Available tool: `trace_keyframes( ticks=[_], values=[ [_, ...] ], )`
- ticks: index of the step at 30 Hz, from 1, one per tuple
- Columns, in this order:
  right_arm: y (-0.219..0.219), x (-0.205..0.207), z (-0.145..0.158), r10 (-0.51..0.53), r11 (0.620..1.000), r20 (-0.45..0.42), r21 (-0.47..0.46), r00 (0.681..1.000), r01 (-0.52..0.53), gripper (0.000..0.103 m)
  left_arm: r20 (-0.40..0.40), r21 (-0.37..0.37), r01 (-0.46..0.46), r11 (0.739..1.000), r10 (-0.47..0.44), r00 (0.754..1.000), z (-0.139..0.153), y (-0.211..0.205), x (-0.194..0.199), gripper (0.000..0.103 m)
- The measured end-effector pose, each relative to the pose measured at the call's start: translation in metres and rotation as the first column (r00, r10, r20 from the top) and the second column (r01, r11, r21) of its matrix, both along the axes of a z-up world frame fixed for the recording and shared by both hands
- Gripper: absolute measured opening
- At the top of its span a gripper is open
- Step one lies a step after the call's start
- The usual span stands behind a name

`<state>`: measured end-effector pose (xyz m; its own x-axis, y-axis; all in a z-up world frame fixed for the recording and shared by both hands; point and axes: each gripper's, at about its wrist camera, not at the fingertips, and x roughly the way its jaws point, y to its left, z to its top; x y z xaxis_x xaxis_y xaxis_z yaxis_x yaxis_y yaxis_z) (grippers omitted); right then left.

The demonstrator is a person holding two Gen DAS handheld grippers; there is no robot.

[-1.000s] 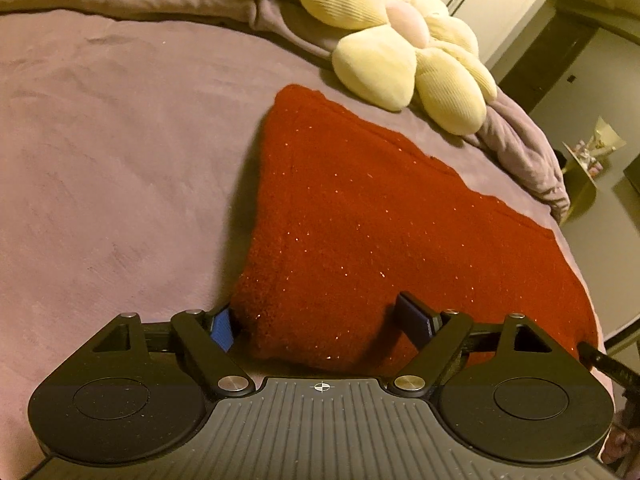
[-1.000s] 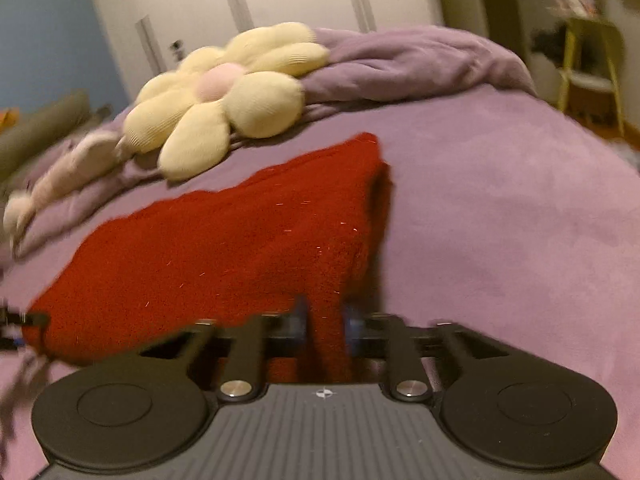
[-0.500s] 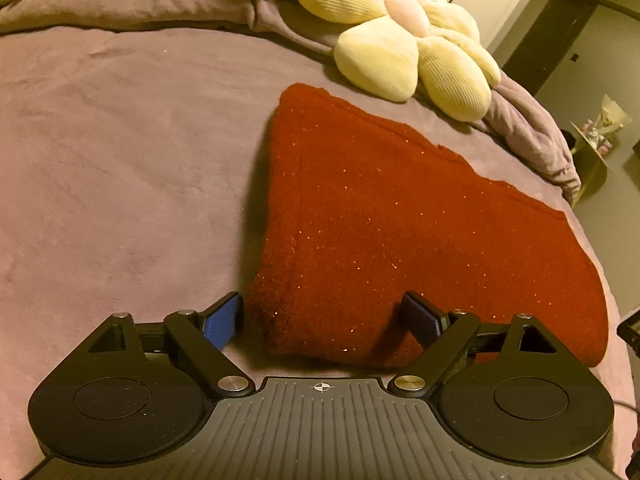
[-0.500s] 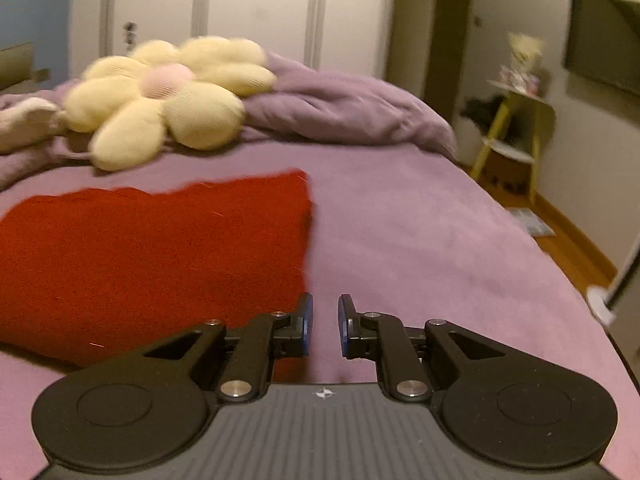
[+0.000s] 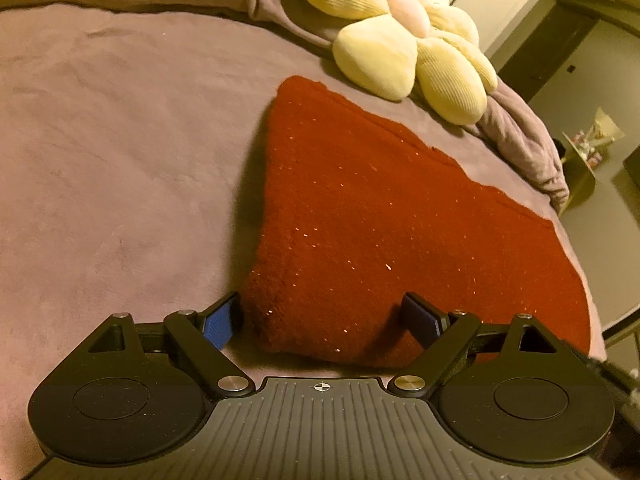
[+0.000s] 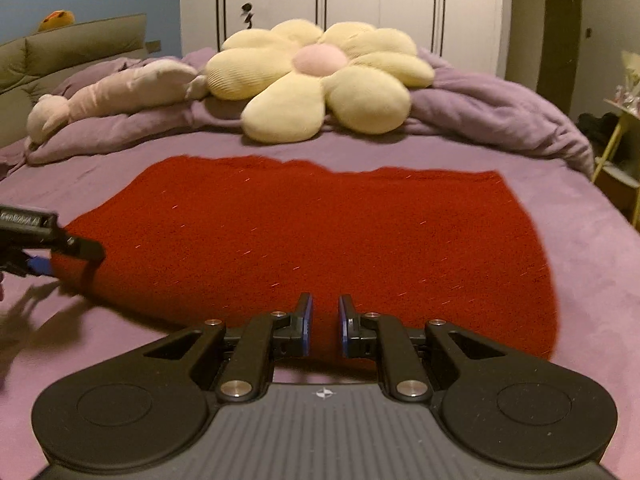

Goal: Fold small clothes

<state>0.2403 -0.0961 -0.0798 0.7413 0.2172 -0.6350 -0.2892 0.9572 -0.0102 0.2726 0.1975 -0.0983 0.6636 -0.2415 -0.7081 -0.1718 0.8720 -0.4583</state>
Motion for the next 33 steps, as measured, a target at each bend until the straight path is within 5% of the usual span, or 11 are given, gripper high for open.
trace_keyframes(
  ticks=[6,11,16,20,24,28,33],
  values=[
    [0.027,0.005,-0.001,0.037,0.999,0.014,0.026,0.999,-0.038,0.013,-0.005,-0.136,-0.056,0.989,0.056,0.998,-0.009,0.018,0.005,0.088],
    [0.059,0.014,-0.001,0.079,0.994,0.034,0.067,0.996,-0.081,0.012,-0.024,-0.301,-0.106,0.948,0.103,0.994,-0.020,0.030,0.017,0.080],
    [0.085,0.023,-0.017,0.090,0.996,0.036,0.000,0.995,-0.090,0.012,-0.017,-0.329,-0.120,0.936,0.122,0.992,-0.026,0.029,0.035,0.080],
    [0.091,0.025,-0.021,0.096,0.995,0.026,-0.039,0.995,-0.095,0.012,-0.017,-0.341,-0.144,0.929,0.147,0.989,-0.028,0.032,0.040,0.063],
    [0.090,0.015,-0.014,0.065,0.996,0.116,-0.070,0.991,-0.057,0.012,-0.018,-0.373,-0.158,0.914,0.164,0.986,-0.032,0.036,0.040,0.061],
    [0.089,0.024,-0.027,0.093,0.991,0.041,-0.103,0.995,-0.088,0.012,-0.012,-0.399,-0.154,0.904,0.163,0.987,-0.031,0.036,0.041,0.041],
    [0.064,0.017,-0.006,0.054,0.997,0.085,-0.055,0.995,-0.050,0.012,0.040,-0.357,-0.123,0.926,0.147,0.988,-0.010,0.031,0.041,0.032]
  ],
)
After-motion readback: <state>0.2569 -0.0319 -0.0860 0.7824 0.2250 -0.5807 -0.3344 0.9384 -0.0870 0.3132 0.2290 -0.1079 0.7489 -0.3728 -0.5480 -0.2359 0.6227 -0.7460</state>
